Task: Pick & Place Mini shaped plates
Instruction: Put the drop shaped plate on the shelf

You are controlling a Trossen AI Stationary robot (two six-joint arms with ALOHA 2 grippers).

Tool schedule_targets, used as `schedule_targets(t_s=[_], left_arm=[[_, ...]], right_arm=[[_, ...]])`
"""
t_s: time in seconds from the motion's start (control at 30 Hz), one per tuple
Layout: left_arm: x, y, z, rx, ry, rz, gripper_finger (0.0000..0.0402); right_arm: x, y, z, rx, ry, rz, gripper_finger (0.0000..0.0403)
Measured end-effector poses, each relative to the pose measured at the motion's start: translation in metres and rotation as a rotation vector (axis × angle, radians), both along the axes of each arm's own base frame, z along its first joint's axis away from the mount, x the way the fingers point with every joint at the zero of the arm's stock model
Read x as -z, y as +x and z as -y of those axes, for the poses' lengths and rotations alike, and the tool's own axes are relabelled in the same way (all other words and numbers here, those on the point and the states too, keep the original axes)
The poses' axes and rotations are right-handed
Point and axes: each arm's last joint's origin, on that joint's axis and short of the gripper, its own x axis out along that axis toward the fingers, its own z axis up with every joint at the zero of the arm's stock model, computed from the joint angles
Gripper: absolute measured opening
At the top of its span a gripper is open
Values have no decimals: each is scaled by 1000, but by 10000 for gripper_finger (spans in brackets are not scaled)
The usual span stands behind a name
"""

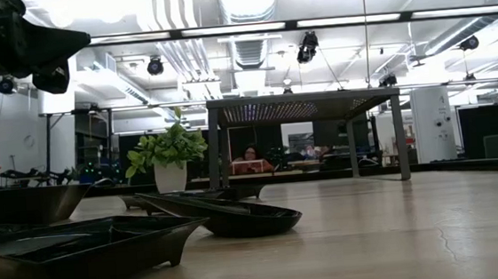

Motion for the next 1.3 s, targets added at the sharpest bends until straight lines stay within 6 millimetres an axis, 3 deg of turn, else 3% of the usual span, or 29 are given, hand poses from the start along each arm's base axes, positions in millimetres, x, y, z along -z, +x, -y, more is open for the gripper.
schedule_targets(t_s=[0.7, 1.3], left_arm=[[0, 0, 0, 0, 0, 0, 0], [0, 0, 0, 0, 0, 1, 0]], right_arm=[[-1, 1, -4, 25, 39, 20, 114], [8, -4, 4, 57, 4, -2, 112]])
